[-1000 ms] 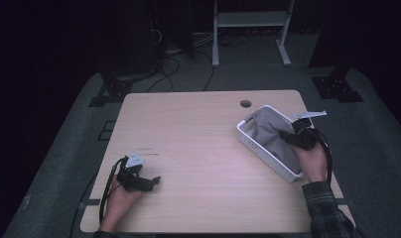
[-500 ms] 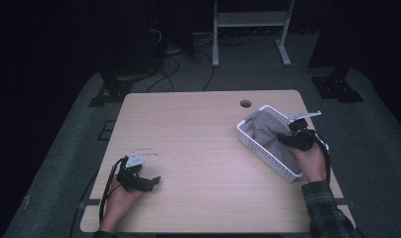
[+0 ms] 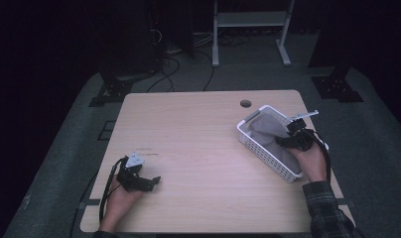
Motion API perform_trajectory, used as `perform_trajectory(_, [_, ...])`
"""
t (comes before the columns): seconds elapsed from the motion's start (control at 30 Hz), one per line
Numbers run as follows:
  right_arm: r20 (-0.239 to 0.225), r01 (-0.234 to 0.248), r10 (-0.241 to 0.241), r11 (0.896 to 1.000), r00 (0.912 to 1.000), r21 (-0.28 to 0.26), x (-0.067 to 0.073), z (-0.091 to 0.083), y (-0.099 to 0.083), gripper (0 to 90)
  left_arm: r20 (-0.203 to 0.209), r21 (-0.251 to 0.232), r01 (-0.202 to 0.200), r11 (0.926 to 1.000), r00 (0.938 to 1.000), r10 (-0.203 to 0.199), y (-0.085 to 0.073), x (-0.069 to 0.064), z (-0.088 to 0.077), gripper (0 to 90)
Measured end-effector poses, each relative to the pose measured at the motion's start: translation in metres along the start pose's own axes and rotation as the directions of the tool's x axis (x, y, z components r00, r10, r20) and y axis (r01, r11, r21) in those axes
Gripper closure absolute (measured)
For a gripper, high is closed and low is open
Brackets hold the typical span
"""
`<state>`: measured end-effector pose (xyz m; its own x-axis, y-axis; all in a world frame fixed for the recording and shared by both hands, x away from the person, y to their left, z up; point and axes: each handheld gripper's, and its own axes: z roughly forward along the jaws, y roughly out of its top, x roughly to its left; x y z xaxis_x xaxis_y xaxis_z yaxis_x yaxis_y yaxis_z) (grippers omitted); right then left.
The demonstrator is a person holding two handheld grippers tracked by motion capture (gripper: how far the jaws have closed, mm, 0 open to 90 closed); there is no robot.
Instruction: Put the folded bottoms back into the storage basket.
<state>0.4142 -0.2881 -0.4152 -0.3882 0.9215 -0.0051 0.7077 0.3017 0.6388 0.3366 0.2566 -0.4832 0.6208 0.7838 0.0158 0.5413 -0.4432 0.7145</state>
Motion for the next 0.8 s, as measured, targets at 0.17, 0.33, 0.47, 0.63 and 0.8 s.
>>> perform_trajectory(0.17, [-0.006,0.013,-0.013,0.999,0.9999,-0.053,-0.002,-0.016,0.003,46.2,0.0,0.0,0.0,1.0,1.0,0.0,0.0,0.0,0.0,0.0])
perform_trajectory(0.33, [0.031,0.029,-0.026,0.995,0.9992,-0.094,-0.013,-0.033,0.003,50.5,0.0,0.0,0.0,1.0,1.0,0.0,0.0,0.0,0.0,0.0])
perform_trajectory(0.47, [0.069,0.026,-0.02,0.995,0.9974,-0.091,-0.03,-0.041,-0.001,53.5,-0.001,0.002,-0.006,1.0,1.0,0.006,0.0,0.0,0.0,0.0])
perform_trajectory(0.63, [0.117,0.035,-0.027,0.997,0.9928,-0.071,-0.052,-0.046,-0.006,57.9,0.0,0.002,-0.002,1.0,1.0,0.002,0.0,0.0,0.0,0.0])
perform_trajectory(0.8, [0.124,0.034,-0.029,0.999,0.9918,-0.038,-0.065,-0.041,-0.014,59.9,0.0,0.002,-0.002,1.0,1.0,0.002,0.0,0.0,0.0,0.0])
